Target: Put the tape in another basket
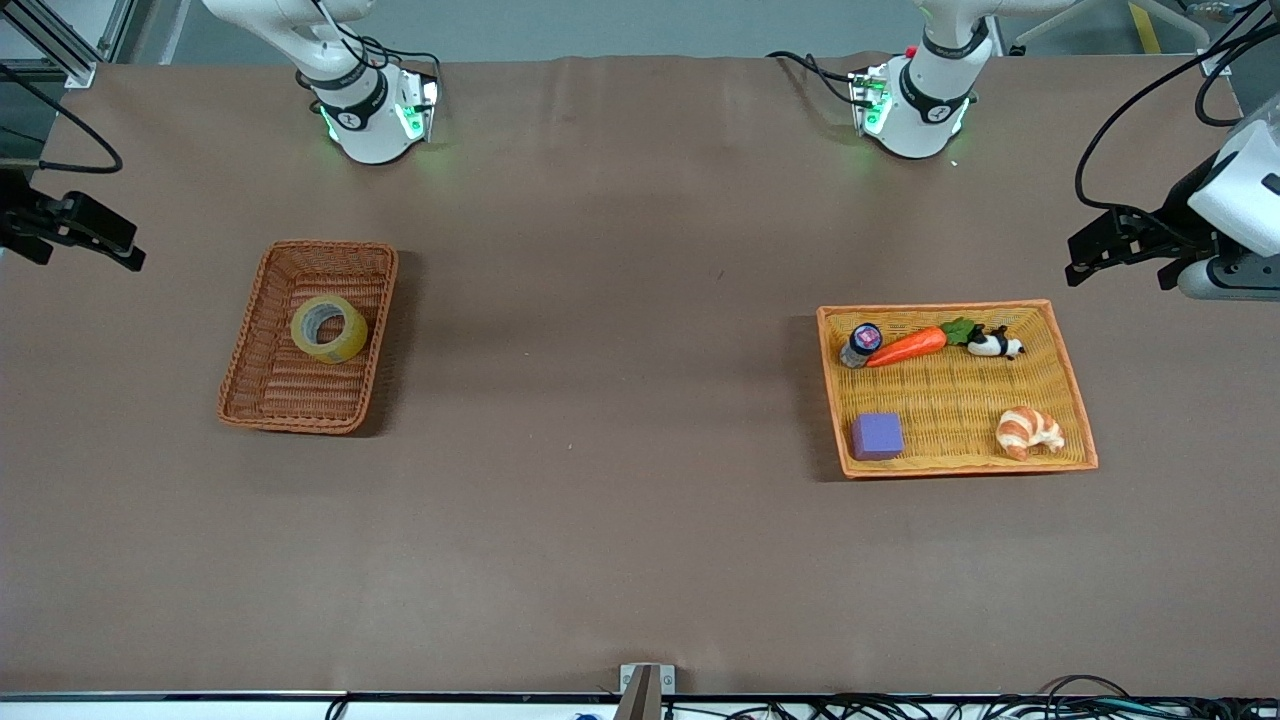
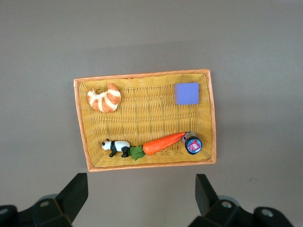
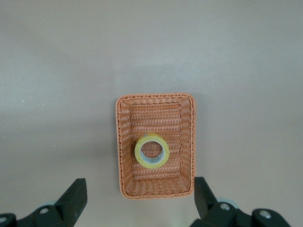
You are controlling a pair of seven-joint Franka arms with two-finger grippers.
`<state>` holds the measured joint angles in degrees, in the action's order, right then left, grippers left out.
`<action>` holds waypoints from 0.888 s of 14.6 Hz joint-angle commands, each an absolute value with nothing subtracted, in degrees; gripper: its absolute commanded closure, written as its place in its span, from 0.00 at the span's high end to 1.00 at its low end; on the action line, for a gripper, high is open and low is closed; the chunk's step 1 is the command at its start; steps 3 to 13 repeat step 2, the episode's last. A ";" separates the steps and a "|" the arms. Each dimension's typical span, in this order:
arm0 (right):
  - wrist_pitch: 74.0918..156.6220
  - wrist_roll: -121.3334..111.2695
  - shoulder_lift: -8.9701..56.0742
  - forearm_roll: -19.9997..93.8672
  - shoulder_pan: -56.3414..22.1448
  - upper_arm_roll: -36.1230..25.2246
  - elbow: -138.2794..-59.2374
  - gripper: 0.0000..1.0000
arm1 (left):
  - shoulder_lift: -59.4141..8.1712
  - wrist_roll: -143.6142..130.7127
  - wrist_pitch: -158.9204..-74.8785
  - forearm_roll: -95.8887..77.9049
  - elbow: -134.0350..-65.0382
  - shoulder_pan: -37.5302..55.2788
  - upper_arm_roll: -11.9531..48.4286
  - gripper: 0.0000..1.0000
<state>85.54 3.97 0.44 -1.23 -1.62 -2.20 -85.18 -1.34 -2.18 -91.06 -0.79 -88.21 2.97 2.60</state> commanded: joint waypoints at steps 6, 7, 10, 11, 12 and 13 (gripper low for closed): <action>84.99 1.86 0.97 -1.85 -1.32 -1.67 -84.11 1.00 | -2.20 -2.29 -90.97 -0.44 -86.84 3.25 2.55 1.00; 84.99 1.86 0.97 -1.85 -1.32 -1.67 -84.11 1.00 | -2.20 -2.29 -90.97 -0.44 -86.84 3.25 2.55 1.00; 84.99 1.86 0.97 -1.85 -1.32 -1.67 -84.11 1.00 | -2.20 -2.29 -90.97 -0.44 -86.84 3.25 2.55 1.00; 84.99 1.86 0.97 -1.85 -1.32 -1.67 -84.11 1.00 | -2.20 -2.29 -90.97 -0.44 -86.84 3.25 2.55 1.00; 84.99 1.86 0.97 -1.85 -1.32 -1.67 -84.11 1.00 | -2.20 -2.29 -90.97 -0.44 -86.84 3.25 2.55 1.00; 84.99 1.86 0.97 -1.85 -1.32 -1.67 -84.11 1.00 | -2.20 -2.29 -90.97 -0.44 -86.84 3.25 2.55 1.00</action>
